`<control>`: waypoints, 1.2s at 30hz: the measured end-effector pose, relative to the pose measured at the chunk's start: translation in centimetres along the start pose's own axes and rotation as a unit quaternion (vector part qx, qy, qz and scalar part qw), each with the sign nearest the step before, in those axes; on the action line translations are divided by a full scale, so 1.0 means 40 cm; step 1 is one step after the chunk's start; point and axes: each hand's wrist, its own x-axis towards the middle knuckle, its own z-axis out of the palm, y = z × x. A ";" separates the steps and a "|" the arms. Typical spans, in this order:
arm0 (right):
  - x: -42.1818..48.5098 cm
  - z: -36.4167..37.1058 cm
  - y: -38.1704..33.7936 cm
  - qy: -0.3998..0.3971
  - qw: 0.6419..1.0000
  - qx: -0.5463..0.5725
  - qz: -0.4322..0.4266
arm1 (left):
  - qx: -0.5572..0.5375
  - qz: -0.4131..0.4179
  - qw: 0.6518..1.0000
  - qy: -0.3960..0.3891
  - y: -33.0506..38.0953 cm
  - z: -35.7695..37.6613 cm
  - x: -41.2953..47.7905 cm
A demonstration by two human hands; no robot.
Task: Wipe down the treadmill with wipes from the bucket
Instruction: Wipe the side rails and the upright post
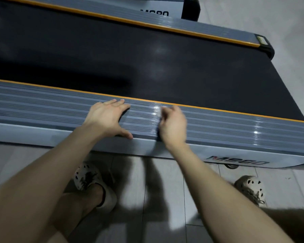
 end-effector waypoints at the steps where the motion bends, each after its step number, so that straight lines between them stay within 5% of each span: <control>1: -0.034 0.033 -0.069 -0.060 0.995 0.011 -0.080 | -0.004 0.000 1.000 0.005 -0.004 0.004 -0.003; 3: -0.092 0.045 -0.133 -0.127 0.976 0.023 -0.178 | -0.009 0.000 1.000 0.008 -0.012 0.019 -0.007; 5: -0.126 0.014 -0.071 -0.104 0.979 0.046 -0.170 | -0.003 0.005 1.000 0.004 -0.017 0.031 -0.011; 9: -0.205 -0.142 0.227 0.040 0.998 0.042 0.017 | 0.026 0.023 0.999 0.002 -0.017 0.049 -0.021; 11: -0.220 -0.197 0.307 0.120 0.977 0.038 0.170 | 0.029 0.028 0.999 0.005 -0.016 0.058 -0.025; 13: -0.218 -0.168 0.269 0.163 0.960 0.061 0.220 | 0.027 0.026 0.999 0.015 -0.013 0.069 -0.033; 15: -0.220 -0.100 0.152 0.149 0.975 0.090 0.137 | 0.033 0.024 0.999 0.022 -0.004 0.075 -0.040; 20: -0.205 -0.011 -0.076 -0.086 0.985 0.031 -0.149 | 0.035 0.017 0.999 -0.002 0.014 0.060 -0.056; 29: 0.015 -0.107 0.126 0.034 0.988 -0.076 0.126 | 0.002 0.025 0.999 -0.029 -0.092 0.048 0.000; 31: 0.015 -0.058 0.047 0.022 0.995 -0.053 0.085 | -0.008 0.006 0.999 -0.034 -0.115 0.038 0.017; 36: -0.026 0.045 -0.152 -0.118 0.973 -0.003 -0.200 | -0.005 -0.009 0.999 -0.041 -0.132 0.039 0.039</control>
